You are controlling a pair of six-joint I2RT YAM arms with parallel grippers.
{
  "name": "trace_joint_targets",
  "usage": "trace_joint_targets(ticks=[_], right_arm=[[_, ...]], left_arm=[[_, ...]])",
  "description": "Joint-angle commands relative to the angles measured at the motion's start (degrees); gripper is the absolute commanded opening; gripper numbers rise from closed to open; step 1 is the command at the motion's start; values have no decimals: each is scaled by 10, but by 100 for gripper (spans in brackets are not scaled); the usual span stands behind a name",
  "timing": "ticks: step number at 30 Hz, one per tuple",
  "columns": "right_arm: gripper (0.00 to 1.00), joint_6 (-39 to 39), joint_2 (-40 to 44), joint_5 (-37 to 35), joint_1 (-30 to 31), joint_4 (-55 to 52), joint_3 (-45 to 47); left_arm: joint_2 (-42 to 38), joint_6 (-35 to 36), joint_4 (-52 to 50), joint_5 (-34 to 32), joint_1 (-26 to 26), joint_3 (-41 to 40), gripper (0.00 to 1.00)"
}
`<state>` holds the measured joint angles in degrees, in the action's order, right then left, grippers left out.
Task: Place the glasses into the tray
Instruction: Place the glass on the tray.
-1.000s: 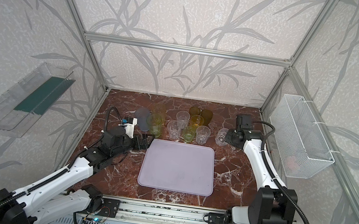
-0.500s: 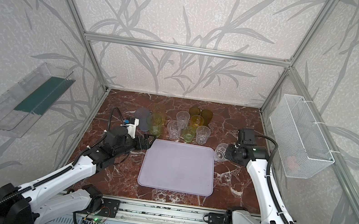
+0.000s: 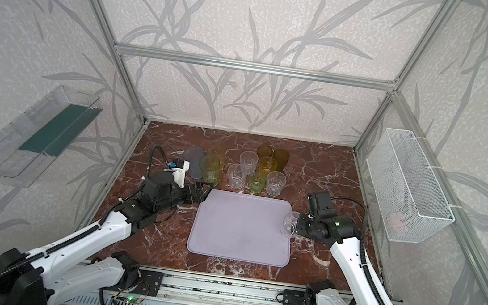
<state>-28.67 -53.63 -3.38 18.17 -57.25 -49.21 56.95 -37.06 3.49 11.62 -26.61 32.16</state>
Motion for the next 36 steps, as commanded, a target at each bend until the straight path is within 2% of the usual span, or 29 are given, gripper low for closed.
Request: trace_joint_targets(ticks=[1,10,36], right_arm=[[0,-32,13,-17,23,-13,14],[0,-75,12,-62,109,6,45],[0,-119,14,-75,186,12,92]], left_arm=[[-12,0,-1,1,2,-2,99],[-4,-34,6,10,2,-18,99],[16,-41,-35,5,2,9,99]])
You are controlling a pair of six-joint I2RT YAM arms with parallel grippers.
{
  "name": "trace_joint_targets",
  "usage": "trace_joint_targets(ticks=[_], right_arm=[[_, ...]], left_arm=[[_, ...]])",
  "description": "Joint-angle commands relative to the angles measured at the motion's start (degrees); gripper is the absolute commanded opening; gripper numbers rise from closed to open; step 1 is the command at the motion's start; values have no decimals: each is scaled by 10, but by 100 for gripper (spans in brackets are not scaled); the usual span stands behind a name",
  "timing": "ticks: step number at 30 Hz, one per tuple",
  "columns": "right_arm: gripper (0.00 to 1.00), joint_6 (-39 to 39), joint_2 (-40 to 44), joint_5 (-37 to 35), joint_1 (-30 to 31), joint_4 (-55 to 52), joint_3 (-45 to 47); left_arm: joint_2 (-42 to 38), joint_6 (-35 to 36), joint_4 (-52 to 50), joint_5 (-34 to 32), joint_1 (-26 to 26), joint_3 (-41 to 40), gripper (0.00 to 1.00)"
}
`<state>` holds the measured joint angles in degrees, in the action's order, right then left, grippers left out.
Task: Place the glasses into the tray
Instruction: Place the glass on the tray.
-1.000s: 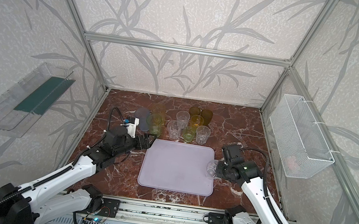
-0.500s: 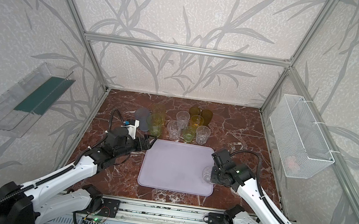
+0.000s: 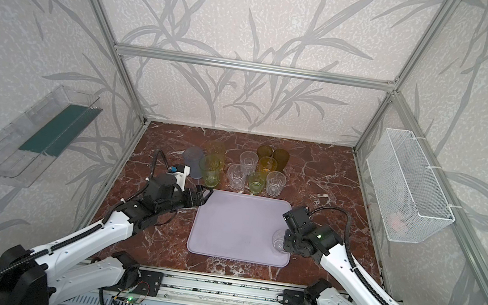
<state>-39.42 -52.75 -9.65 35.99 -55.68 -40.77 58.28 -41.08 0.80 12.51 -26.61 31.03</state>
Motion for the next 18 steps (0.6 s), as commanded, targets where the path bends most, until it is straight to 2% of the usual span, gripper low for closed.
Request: trace_joint_targets(ticks=[1,14,15,17,18], right_arm=[[0,-13,4,-15,10,-5,8],[0,-23,-22,-21,27,-16,9],[3,-23,-23,-20,29,-15,9],[21,-24,-25,-18,30,-12,11],[24,-23,-25,-16,30,-9,13]], left_arm=[[4,-1,-8,-3,2,21,99],[2,12,-25,-21,2,30,99],[4,16,-29,-24,2,34,99],[4,23,-45,-28,2,42,99],[3,25,-50,-26,2,46,99]])
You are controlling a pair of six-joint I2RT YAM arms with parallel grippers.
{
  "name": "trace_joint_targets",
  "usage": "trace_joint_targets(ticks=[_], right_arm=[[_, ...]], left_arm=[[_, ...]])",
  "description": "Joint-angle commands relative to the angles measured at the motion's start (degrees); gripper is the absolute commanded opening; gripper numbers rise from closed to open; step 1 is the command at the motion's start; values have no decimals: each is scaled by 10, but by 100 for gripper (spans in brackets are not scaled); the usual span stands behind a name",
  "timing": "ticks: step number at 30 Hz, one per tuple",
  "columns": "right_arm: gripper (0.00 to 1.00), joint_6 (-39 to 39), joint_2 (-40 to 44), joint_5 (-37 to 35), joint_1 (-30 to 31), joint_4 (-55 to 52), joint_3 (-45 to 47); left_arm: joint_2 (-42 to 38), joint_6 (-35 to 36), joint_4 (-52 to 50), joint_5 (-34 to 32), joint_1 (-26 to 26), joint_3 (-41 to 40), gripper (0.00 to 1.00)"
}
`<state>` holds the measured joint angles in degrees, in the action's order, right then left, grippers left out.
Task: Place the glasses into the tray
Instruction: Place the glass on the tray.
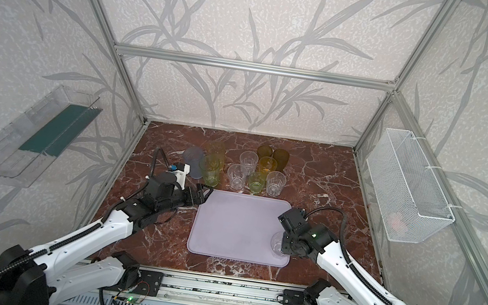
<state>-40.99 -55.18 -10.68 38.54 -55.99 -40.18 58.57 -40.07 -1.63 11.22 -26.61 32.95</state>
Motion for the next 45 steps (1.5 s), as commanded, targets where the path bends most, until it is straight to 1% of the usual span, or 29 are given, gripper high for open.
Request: trace_joint_targets(ticks=[1,2,3,5,6,8,10,12,15,20,25,29,32,36,41,45], right_arm=[[28,-6,0,-1,4,-2,8],[36,-5,1,4,4,3,9],[47,-3,2,9,4,8,10],[64,-2,4,15,4,16,7],[72,-1,5,18,4,19,6],[83,3,11,25,4,25,2],[88,6,18,33,4,32,1],[90,10,29,43,4,38,0],[93,12,44,37,5,36,2],[95,10,65,34,4,41,3],[95,18,76,61,5,79,11],[96,22,71,91,4,114,21],[96,19,68,105,3,132,28],[96,18,74,111,3,144,26],[96,23,75,113,1,157,9],[96,33,58,107,-4,148,-17]], left_arm=[[-1,15,-27,-13,2,27,99],[-4,15,-27,-13,2,27,99],[-6,13,-25,-14,2,25,99],[-8,11,-22,-15,2,22,99],[-8,12,-23,-15,2,23,99],[-7,13,-27,-13,2,25,99],[-9,11,-27,-11,2,25,99],[-9,11,-29,-9,2,25,99],[-8,12,-33,-6,2,26,99],[1,13,-48,4,2,36,99],[9,10,-57,14,1,50,99],[20,12,-68,29,-4,65,94],[33,13,-77,39,-10,80,93],[42,15,-85,35,-25,95,93],[47,20,-80,8,-60,105,93],[58,29,-75,2,-85,118,97]])
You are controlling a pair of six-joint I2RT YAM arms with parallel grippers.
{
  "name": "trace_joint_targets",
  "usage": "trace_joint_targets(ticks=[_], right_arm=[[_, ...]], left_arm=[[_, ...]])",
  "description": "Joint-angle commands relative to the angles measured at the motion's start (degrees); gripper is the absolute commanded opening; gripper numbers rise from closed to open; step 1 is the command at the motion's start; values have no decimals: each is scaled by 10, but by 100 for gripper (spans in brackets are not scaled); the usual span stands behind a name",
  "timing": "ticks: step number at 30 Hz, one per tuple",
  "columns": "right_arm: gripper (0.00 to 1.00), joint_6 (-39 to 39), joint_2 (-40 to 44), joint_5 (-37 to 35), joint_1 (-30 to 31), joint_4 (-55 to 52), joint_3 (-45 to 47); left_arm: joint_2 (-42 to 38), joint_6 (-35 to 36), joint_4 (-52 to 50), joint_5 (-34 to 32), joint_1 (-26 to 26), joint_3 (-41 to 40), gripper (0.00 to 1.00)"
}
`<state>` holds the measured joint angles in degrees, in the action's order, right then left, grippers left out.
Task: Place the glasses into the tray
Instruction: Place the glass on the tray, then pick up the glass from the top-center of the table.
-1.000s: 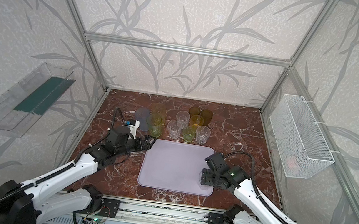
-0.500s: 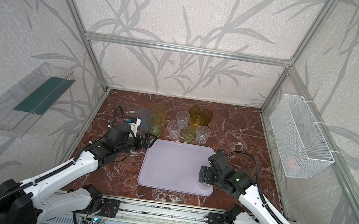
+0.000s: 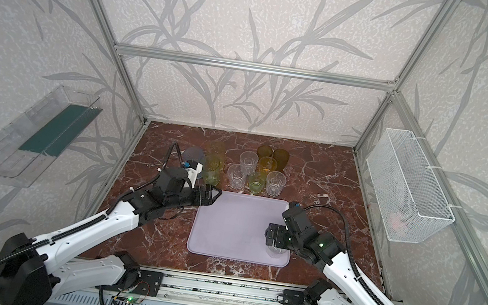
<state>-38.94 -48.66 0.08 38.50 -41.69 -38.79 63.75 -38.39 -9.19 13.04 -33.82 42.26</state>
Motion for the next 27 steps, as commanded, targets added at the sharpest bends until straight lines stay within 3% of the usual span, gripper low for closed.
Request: trace_joint_targets(ticks=[1,7,19,27], right_arm=[[96,16,-10,-7,-4,1,-36],[96,42,-28,-32,-21,-28,-72],[94,89,-105,36,-98,5,-154],[91,119,-217,82,-160,37,-216]], left_arm=[[9,13,1,-17,-16,26,97],[11,19,-7,-26,-23,30,98],[-43,37,-26,-61,-23,12,99],[-94,60,26,-11,-23,-14,99]])
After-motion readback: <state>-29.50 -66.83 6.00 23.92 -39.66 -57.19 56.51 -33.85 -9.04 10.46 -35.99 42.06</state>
